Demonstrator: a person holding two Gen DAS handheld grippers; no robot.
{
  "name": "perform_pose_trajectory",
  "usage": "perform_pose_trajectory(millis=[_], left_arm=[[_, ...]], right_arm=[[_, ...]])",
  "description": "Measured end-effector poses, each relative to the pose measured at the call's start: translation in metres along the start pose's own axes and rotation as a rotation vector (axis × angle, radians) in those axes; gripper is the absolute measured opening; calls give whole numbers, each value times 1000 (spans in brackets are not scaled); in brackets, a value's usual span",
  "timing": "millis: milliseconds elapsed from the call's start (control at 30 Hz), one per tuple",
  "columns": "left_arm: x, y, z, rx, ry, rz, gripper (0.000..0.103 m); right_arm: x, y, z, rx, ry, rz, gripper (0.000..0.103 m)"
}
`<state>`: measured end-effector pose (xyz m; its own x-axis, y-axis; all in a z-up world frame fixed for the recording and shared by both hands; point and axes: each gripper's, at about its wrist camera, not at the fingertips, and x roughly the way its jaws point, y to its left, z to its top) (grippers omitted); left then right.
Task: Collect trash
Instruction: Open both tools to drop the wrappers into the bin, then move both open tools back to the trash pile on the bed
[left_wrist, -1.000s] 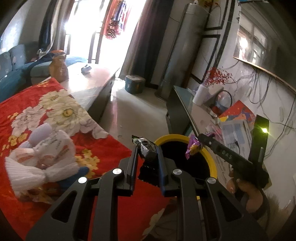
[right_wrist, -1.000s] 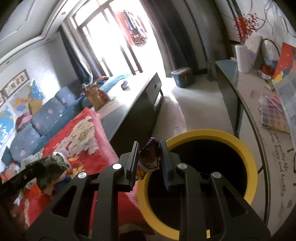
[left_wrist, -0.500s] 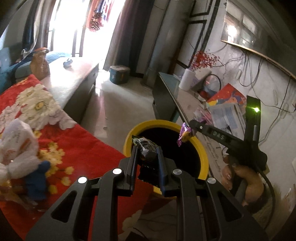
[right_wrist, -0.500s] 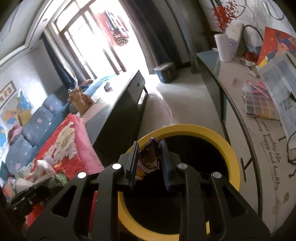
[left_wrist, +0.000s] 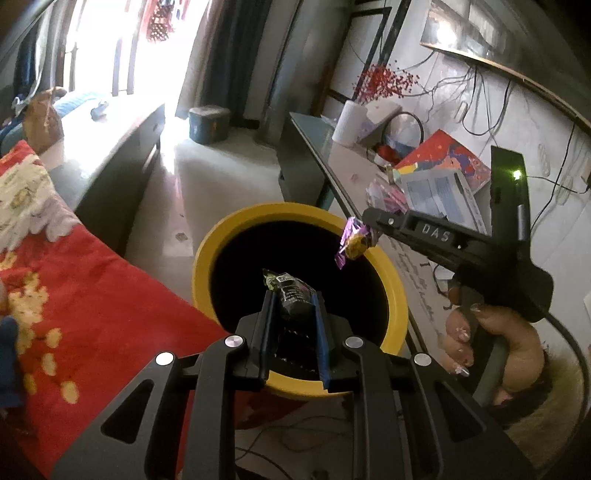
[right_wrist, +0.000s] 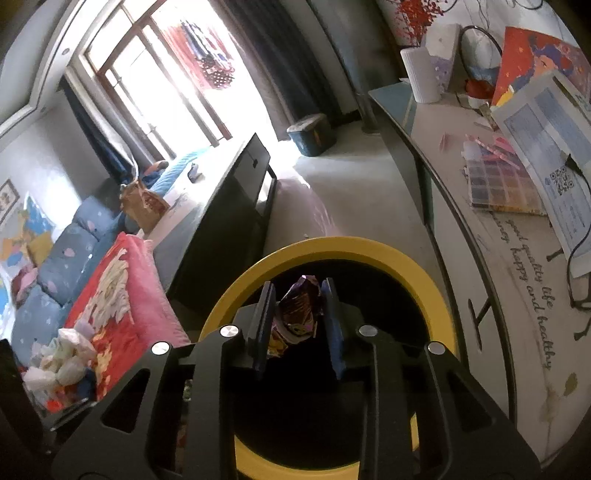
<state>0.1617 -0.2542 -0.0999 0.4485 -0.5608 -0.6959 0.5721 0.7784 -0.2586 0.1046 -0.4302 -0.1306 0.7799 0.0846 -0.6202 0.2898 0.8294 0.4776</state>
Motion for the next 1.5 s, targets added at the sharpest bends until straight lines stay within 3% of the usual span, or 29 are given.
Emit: perform_pose_trajectory(millis=[100,167,233,367,733,1500], left_arm=[[14,-1,2,5,26,-17,23],[22,1,2,-4,46,-26,49],[23,6,1,-24,47,-29,68],[18,17,0,-52,42,-6,83],[-42,36,5,-79,-100,84,89],[-173,113,-11,-249,-313,301,90]], right_arm=[[1,-4,0,11,2,-6,30],[3,-7,0,22,11,-4,34],[4,-9,-1,25,13,-13,42],[5,-6,-2,12,12,-28,50],[-11,32,-3,-96,-37,-5,59],[-33,157,-48,-387,-9,239,66]])
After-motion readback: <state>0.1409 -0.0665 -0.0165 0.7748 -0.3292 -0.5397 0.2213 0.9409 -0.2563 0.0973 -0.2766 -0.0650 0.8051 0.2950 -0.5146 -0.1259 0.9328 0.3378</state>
